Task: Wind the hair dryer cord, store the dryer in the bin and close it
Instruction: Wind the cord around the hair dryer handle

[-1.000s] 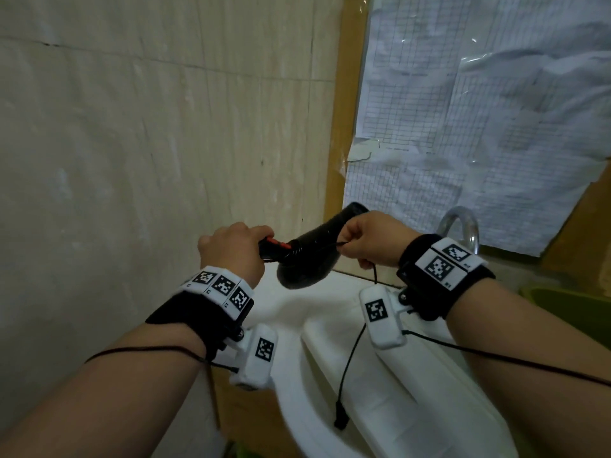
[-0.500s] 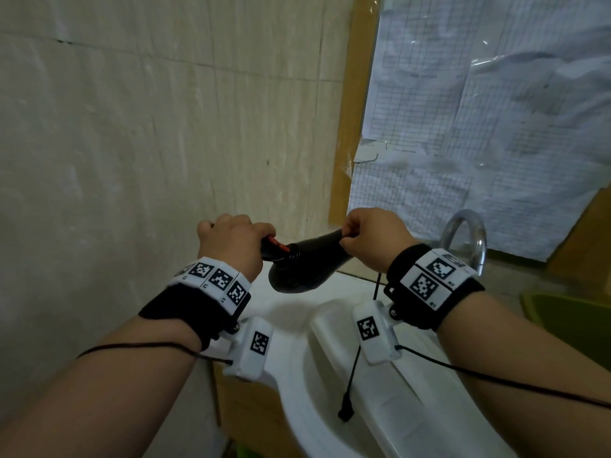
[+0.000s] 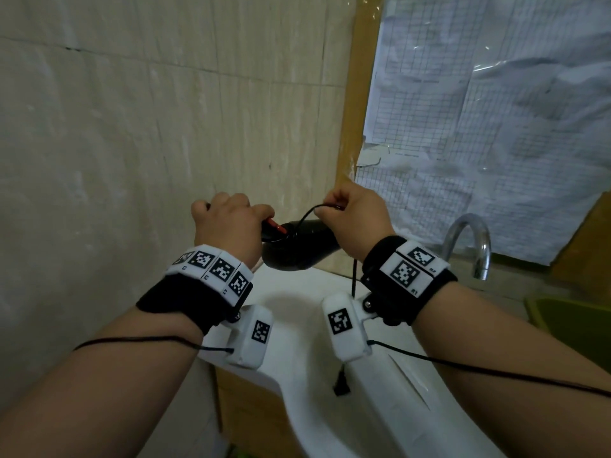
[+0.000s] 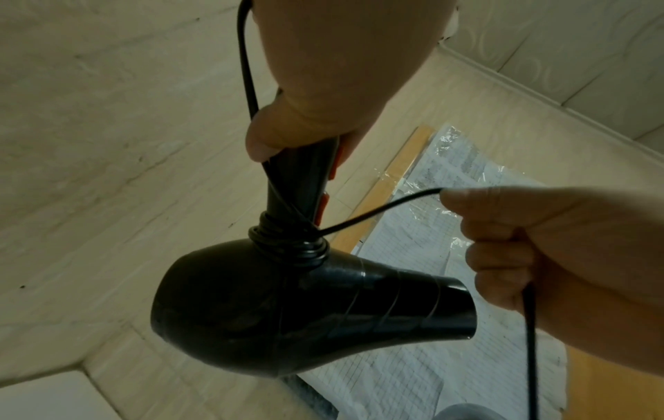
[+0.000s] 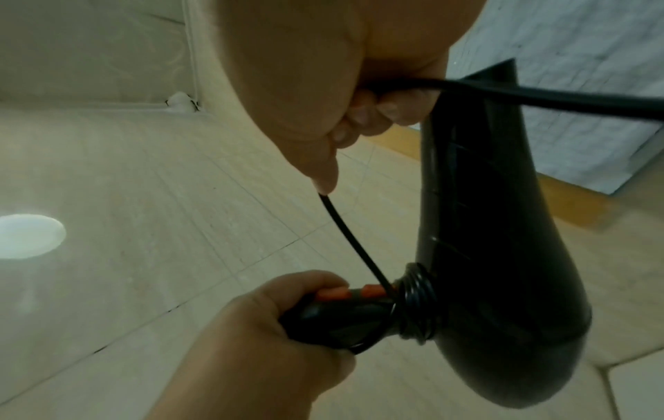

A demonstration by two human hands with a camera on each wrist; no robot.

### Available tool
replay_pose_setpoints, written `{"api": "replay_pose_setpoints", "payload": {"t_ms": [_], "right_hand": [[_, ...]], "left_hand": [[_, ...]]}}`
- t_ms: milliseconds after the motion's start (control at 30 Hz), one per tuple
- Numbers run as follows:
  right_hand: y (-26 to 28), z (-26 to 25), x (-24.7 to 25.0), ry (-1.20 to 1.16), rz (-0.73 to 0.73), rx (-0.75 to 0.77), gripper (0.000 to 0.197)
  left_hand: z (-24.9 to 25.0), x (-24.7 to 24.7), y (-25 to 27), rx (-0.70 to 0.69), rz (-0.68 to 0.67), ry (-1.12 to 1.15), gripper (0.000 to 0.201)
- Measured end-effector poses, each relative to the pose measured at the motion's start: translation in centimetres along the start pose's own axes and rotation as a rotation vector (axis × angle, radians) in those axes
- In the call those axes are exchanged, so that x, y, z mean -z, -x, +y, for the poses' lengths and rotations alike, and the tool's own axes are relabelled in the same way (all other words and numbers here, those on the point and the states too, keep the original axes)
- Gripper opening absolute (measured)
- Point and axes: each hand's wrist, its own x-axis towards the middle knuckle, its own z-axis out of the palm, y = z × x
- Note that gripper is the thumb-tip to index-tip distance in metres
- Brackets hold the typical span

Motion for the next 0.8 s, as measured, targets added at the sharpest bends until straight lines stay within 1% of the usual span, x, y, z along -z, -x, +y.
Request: {"api": "replay_pose_setpoints", "payload": {"t_ms": [67, 133, 200, 300, 367, 433, 500, 567, 633, 700, 733, 800], "right_hand": [[-0.2, -0.7, -0.2, -0.023, 0.024, 0.036, 0.007], [-0.6, -1.1, 0.0, 0.008, 0.052, 0.078, 0.007], [-1.3, -1.1, 0.3, 0.047, 0.049, 0.095, 0.007], [-2.1, 0.0, 0.5, 0.124, -0.024, 0.084, 0.01], [-2.3, 0.9, 0.7, 0.157, -0.085, 0.077, 0.01], [-2.5, 1.9, 1.3, 0.147, -0.142, 0.043, 0.009], [-2.4, 2.8, 1.8, 0.069, -0.192, -0.005, 0.01], [-2.1, 3.4, 2.2, -0.032, -0.222, -0.026, 0.018], [-1.8, 4.0, 2.4, -0.107, -0.233, -0.042, 0.019], [-1.7, 4.5, 2.6, -0.216, -0.227, -0.081, 0.017], [-1.7, 4.9, 2.7, -0.288, -0.216, -0.108, 0.018], [-1.5, 5.6, 2.6, -0.362, -0.181, -0.165, 0.025]], "left_hand": [[-0.2, 0.3, -0.1, 0.002, 0.017, 0.004, 0.053], [-0.5, 0.6, -0.2, -0.006, 0.031, 0.002, 0.052], [-0.8, 0.8, -0.2, -0.032, 0.038, -0.001, 0.049], [-1.4, 0.6, -0.1, -0.062, 0.025, 0.0, 0.047], [-2.2, 0.2, 0.0, -0.065, -0.015, 0.008, 0.05], [-3.0, -0.3, -0.1, -0.063, -0.067, 0.027, 0.05], [-3.8, -0.7, -0.3, -0.06, -0.114, 0.063, 0.046], [-4.5, -0.9, -0.4, -0.065, -0.155, 0.163, 0.04], [-5.2, -0.9, -0.5, -0.138, -0.207, 0.325, 0.039], [-5.5, -0.6, -0.5, -0.22, -0.265, 0.541, 0.055], [-5.5, -0.6, -0.5, -0.221, -0.279, 0.667, 0.062], [-5.4, -1.1, -0.5, -0.13, -0.298, 0.929, 0.069]]}}
